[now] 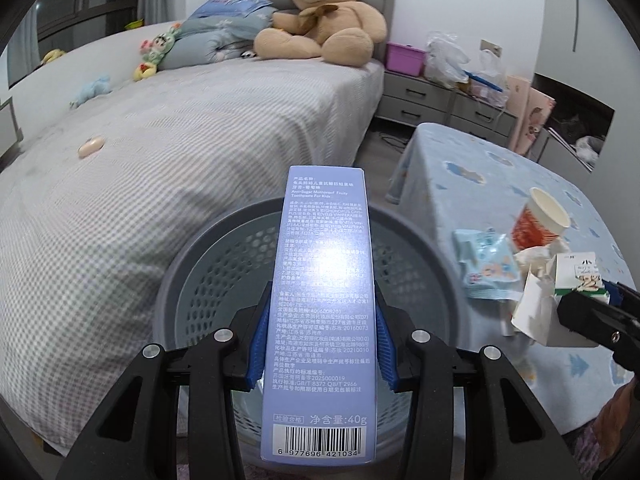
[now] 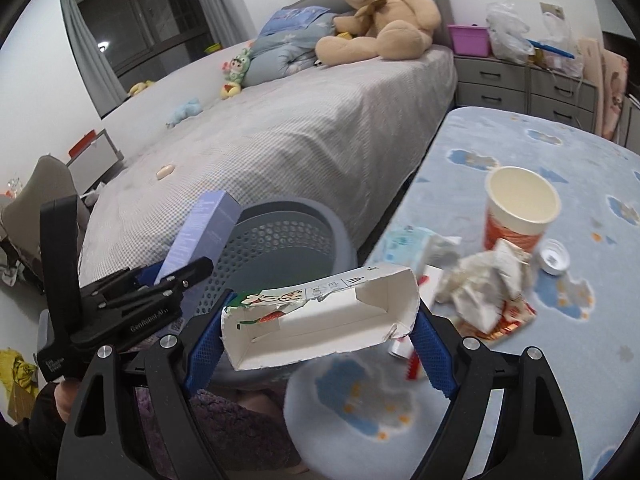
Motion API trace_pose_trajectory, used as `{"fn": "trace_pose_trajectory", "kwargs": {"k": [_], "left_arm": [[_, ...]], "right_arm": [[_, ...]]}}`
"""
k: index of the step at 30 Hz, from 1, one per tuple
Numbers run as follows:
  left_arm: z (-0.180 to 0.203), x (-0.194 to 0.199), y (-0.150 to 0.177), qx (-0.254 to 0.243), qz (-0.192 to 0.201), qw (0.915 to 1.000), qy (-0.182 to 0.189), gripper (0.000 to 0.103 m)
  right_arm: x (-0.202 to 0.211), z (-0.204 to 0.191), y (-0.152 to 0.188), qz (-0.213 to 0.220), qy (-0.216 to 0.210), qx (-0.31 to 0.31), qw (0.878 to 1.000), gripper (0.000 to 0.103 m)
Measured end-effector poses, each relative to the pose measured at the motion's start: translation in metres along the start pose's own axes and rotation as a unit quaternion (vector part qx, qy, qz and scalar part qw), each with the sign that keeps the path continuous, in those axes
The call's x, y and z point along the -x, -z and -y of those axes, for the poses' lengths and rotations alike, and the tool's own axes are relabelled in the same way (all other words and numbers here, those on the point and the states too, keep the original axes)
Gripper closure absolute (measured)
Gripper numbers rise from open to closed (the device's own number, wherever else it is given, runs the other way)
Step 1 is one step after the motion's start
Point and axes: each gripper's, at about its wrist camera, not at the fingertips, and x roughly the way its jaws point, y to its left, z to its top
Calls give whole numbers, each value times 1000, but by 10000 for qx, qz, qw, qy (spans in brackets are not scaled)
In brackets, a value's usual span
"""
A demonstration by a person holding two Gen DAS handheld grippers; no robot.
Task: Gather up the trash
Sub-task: 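Carry the box and carton over the basket and open both tools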
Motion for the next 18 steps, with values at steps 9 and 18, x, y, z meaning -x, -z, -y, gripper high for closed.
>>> {"fn": "trace_pose_trajectory", "kwargs": {"k": [9,18], "left_arm": [[-33,-20,4,325,-246,9990,-176,60],[-46,-27,6,519,-375,9977,-244,60]], "right_arm": [[-49,-23,-10,-314,-187,162,9992,22],[-70,-33,-15,-405,-253,215,9986,20]]}}
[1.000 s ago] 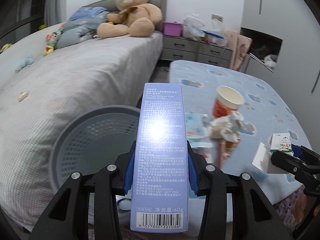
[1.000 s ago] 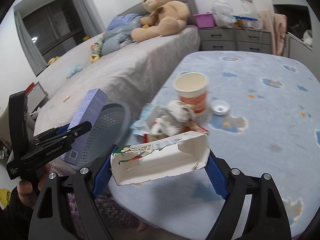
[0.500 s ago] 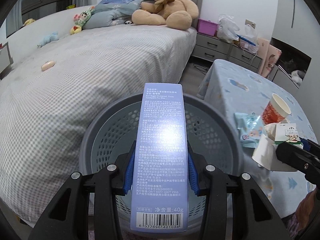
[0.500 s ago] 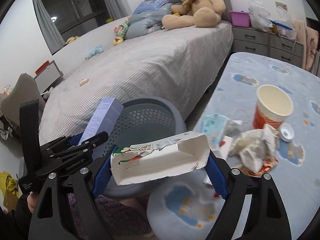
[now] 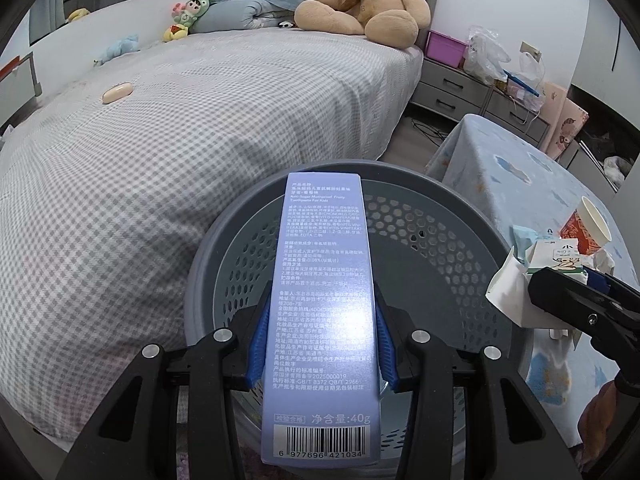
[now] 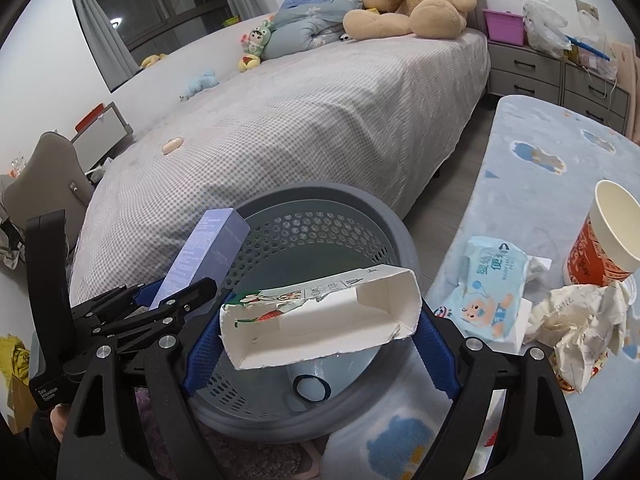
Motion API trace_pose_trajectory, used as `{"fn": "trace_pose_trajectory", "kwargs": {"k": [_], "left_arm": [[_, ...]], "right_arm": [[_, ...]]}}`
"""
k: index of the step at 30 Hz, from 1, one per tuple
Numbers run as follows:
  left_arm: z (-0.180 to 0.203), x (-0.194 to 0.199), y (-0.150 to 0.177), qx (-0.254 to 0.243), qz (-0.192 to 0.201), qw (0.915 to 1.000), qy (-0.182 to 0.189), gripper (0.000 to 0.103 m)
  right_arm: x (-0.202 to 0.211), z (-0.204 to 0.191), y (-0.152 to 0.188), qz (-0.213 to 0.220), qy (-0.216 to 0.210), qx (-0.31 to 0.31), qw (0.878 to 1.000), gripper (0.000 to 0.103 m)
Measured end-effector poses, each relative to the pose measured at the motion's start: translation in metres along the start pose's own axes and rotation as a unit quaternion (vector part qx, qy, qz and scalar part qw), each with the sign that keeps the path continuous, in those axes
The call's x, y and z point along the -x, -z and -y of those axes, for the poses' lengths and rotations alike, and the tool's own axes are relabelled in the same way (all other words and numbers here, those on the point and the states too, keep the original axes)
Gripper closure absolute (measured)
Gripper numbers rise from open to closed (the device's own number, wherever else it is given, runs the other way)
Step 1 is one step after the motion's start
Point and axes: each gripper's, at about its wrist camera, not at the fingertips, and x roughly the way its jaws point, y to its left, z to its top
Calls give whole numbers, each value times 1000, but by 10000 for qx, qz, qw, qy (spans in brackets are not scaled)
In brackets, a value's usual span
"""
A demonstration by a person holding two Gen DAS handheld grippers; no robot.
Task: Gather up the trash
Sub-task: 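Carry the box and carton over the basket and open both tools, then move the right tool away from the basket back toward the table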
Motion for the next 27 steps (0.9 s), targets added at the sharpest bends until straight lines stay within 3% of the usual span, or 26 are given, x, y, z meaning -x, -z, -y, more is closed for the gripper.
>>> {"fn": "trace_pose_trajectory", "kwargs": {"k": [2,5,8,27], "left_arm": [[-2,2,1,22,20,10000,-5,59],[-3,5,1,38,80,9999,-55,45],[-5,10,3,48,126,9999,-67,42],[-9,12,2,131,161,9997,-123,35]], "right_arm": [[-1,0,-1,13,0,-7,10000,17],[-1,1,-2,30,-2,-47,10000,15],[1,2,-2,66,-12,-73,10000,12],[-1,-2,8,-6,148,-21,9999,12]]}}
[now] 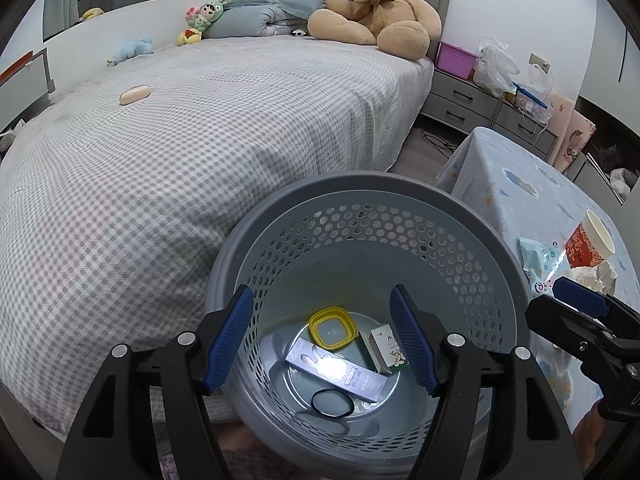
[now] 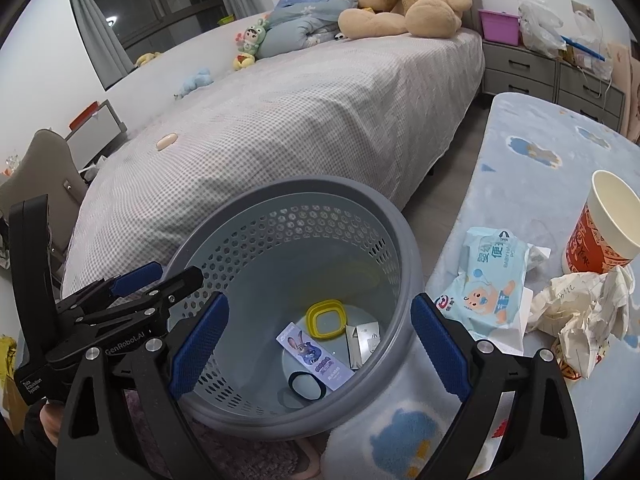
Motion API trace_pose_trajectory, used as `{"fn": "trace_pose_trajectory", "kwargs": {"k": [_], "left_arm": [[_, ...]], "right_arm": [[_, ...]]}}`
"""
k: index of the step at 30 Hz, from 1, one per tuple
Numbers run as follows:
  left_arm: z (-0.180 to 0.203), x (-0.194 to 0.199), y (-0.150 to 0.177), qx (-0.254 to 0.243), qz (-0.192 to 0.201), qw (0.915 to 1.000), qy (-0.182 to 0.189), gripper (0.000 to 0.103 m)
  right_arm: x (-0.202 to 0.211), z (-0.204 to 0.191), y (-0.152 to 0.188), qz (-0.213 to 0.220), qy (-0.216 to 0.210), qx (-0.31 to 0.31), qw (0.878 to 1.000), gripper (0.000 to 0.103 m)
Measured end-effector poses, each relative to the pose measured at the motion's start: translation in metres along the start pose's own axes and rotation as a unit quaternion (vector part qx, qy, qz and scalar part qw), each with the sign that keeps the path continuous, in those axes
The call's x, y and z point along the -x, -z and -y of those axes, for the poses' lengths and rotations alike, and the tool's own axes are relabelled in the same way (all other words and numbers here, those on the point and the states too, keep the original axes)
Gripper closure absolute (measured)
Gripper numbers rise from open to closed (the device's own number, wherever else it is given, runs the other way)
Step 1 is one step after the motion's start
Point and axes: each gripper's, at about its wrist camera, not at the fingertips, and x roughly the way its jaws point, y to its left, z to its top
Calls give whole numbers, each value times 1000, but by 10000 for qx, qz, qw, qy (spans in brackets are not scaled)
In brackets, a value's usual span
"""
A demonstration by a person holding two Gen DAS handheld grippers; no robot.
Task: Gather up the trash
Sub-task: 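Move the right tool away from the basket back toward the table, then reach the right tool to the crumpled white tissue and close on it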
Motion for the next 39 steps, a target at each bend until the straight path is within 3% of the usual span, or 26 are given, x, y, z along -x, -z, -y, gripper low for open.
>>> {"fn": "trace_pose_trajectory", "kwargs": {"k": [16,39], "left_arm": [[6,1,0,-109,59,9999,-20,35],[44,10,2,-468,318,9983,157,29]], "right_arm": [[12,9,17,-17,191,-100,9998,12],[85,76,60,124,824,-733,9938,12]]}}
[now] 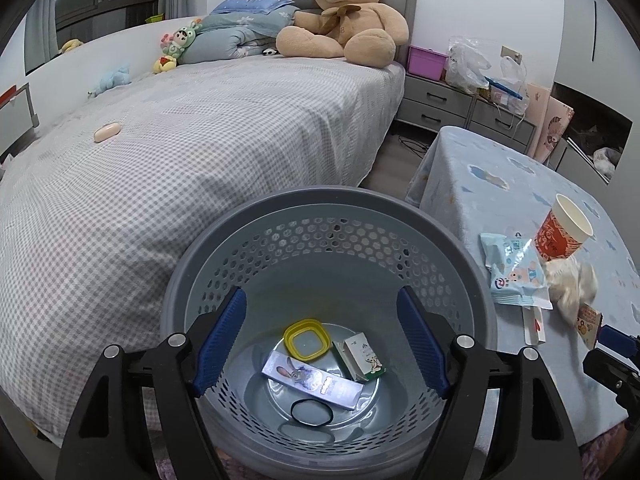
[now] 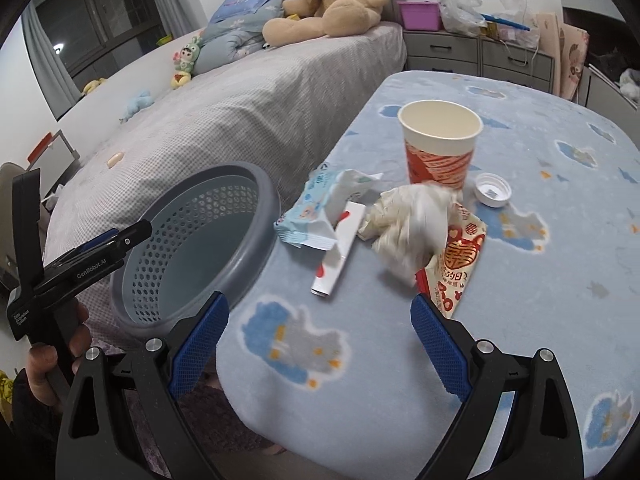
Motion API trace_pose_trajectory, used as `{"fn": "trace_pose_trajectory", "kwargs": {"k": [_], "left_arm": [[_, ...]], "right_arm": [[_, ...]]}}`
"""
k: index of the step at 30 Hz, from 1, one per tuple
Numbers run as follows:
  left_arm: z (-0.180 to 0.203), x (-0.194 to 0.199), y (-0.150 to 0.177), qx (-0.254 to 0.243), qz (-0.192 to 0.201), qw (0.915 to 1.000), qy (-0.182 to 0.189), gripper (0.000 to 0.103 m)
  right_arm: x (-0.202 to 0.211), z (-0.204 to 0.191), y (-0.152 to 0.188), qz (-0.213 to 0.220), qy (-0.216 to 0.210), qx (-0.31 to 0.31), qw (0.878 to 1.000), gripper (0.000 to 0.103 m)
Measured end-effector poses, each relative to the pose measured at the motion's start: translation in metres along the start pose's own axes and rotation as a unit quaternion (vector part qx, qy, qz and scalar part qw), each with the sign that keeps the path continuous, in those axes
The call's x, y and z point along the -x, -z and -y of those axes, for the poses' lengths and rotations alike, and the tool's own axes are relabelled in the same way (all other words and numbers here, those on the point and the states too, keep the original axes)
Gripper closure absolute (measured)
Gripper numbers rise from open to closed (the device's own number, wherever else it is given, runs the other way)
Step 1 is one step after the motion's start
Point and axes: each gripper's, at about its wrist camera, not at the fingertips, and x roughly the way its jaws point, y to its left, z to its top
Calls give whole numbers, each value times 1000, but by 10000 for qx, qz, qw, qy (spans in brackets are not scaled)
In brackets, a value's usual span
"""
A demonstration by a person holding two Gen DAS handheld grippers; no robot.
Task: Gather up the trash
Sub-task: 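Reach the right tool to the crumpled white tissue and close on it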
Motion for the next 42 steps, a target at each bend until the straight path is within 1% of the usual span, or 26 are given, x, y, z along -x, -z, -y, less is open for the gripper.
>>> {"fn": "trace_pose_trajectory", "kwargs": {"k": [6,14,18,21,24,27,33,36,37,38,39,42], "left_arm": [[15,-1,0,-131,-2,9999,19,29],[37,2,1,-269,22,9994,210,29],[51,4,1,-396,58,9988,278,29],[62,3,2,-492,64,9983,313,29],[70,3,3,-585,55,9977,331,29],[74,1,4,-649,29,9973,339,29],[76,-5,5,-681,-55,9971,347,29],[77,-6,5,-689,-75,9969,374,29],[78,-6,5,-698,-72,9968,382,29],[78,-6,5,-712,-69,9967,392,29],[79,-6,5,-728,-66,9965,402,29],[81,-6,5,-762,-59,9962,426,29]], "right_arm": [[11,19,9,-4,139,-173,9998,12],[18,46,13,88,351,-481,9982,12],[14,51,8,163,491,-475,9975,12],[10,51,-2,235,555,-418,9973,13],[1,49,-14,267,592,-360,9972,18],[-12,48,-24,204,646,-309,9972,23],[-39,43,-34,-23,782,-208,9967,40],[-45,41,-34,-79,890,-125,9959,50],[-46,40,-34,-89,918,-89,9957,57],[-46,39,-34,-101,950,-38,9954,67],[-45,38,-33,-103,962,-10,9953,71],[-40,39,-31,-31,936,-23,9956,75]]}}
